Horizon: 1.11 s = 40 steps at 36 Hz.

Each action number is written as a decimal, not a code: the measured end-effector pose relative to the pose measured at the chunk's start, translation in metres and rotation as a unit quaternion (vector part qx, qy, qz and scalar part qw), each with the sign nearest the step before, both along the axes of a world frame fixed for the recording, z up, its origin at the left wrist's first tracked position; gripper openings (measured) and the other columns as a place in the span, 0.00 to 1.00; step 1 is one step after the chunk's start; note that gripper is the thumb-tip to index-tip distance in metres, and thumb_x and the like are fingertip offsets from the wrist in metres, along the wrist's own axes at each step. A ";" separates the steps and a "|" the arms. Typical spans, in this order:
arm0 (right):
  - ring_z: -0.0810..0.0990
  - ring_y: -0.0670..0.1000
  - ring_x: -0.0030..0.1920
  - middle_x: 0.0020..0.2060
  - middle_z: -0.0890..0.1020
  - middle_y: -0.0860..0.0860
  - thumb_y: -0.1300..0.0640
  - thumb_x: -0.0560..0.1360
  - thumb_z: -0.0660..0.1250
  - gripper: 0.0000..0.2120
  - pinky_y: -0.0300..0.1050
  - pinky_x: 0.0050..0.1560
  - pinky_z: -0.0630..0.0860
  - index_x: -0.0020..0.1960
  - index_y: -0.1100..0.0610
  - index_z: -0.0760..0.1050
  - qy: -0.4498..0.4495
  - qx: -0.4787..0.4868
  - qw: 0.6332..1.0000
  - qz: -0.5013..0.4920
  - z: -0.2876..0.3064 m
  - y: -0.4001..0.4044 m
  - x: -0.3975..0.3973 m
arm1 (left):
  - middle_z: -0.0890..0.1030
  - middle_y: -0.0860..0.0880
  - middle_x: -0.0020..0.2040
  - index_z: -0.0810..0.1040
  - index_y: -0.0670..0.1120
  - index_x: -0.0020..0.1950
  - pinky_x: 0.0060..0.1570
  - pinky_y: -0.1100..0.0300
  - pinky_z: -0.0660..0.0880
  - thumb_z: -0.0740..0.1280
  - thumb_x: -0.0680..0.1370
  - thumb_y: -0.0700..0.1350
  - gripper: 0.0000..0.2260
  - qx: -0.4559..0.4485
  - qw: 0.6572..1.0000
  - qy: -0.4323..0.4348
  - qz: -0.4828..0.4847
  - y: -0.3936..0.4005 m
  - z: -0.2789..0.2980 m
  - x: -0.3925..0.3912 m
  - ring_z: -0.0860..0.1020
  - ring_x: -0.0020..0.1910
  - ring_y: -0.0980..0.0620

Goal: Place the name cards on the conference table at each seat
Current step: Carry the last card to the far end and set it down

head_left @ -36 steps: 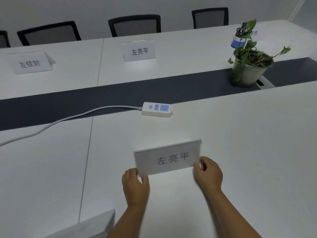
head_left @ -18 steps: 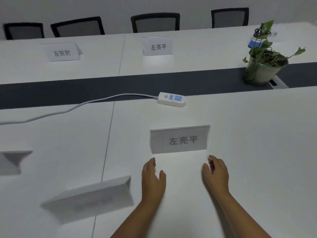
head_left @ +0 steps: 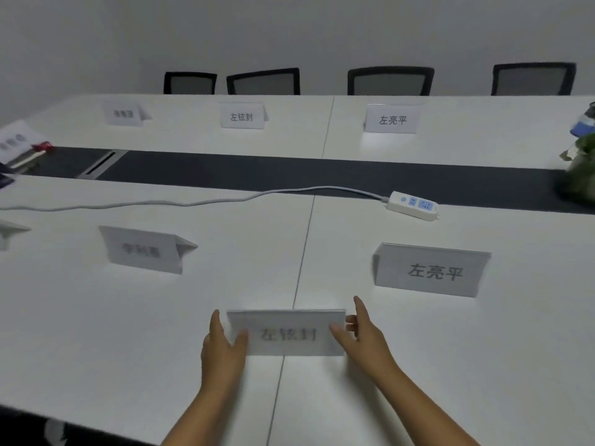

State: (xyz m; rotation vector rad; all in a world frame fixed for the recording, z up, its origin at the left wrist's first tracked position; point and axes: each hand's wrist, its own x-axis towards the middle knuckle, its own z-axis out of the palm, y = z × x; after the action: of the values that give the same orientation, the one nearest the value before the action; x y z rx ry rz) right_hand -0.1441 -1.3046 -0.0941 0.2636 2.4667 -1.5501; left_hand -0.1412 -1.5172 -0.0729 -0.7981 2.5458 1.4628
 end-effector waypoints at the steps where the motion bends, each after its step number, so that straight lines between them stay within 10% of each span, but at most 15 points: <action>1: 0.72 0.53 0.59 0.58 0.73 0.52 0.50 0.74 0.63 0.34 0.37 0.52 0.64 0.73 0.54 0.48 -0.005 0.004 1.000 -0.007 0.000 -0.008 -0.004 | 0.65 0.37 0.70 0.51 0.46 0.73 0.64 0.48 0.64 0.61 0.77 0.43 0.28 0.022 1.000 -0.012 -0.018 -0.003 -0.001 -0.006 0.66 0.67 0.39; 9: 0.74 0.55 0.58 0.59 0.76 0.58 0.54 0.74 0.64 0.23 0.38 0.52 0.66 0.66 0.59 0.64 0.000 0.080 0.983 -0.165 0.006 -0.046 0.006 | 0.74 0.38 0.62 0.63 0.40 0.68 0.55 0.56 0.68 0.59 0.76 0.37 0.20 -0.003 0.990 0.010 -0.141 -0.027 -0.006 -0.027 0.73 0.60 0.41; 19: 0.73 0.47 0.40 0.35 0.73 0.44 0.59 0.72 0.67 0.15 0.20 0.38 0.66 0.58 0.58 0.74 0.087 0.068 0.927 -0.358 0.086 -0.068 0.122 | 0.73 0.50 0.37 0.72 0.43 0.61 0.42 0.62 0.68 0.66 0.74 0.40 0.16 0.017 0.942 0.084 -0.324 -0.040 0.053 -0.001 0.72 0.38 0.53; 27: 0.74 0.37 0.27 0.23 0.79 0.41 0.66 0.68 0.69 0.11 0.22 0.30 0.68 0.43 0.51 0.78 0.143 -0.002 0.824 -0.548 0.131 -0.079 0.262 | 0.82 0.50 0.32 0.80 0.51 0.36 0.34 0.78 0.73 0.69 0.69 0.32 0.13 0.203 0.874 0.064 -0.437 0.001 0.087 0.061 0.78 0.31 0.66; 40: 0.73 0.38 0.25 0.22 0.74 0.45 0.72 0.68 0.67 0.13 0.21 0.32 0.68 0.41 0.54 0.77 0.121 -0.012 0.636 -0.762 0.077 -0.049 0.490 | 0.82 0.62 0.29 0.78 0.55 0.32 0.30 0.78 0.70 0.72 0.67 0.35 0.14 0.188 0.706 0.009 -0.682 0.137 0.075 0.254 0.76 0.29 0.68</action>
State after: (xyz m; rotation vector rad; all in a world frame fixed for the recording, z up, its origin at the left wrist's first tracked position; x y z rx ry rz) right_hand 0.3463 -1.3540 -0.0167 2.8238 2.1142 -1.9644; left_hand 0.1127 -1.3804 0.0017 1.0069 1.7144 1.1749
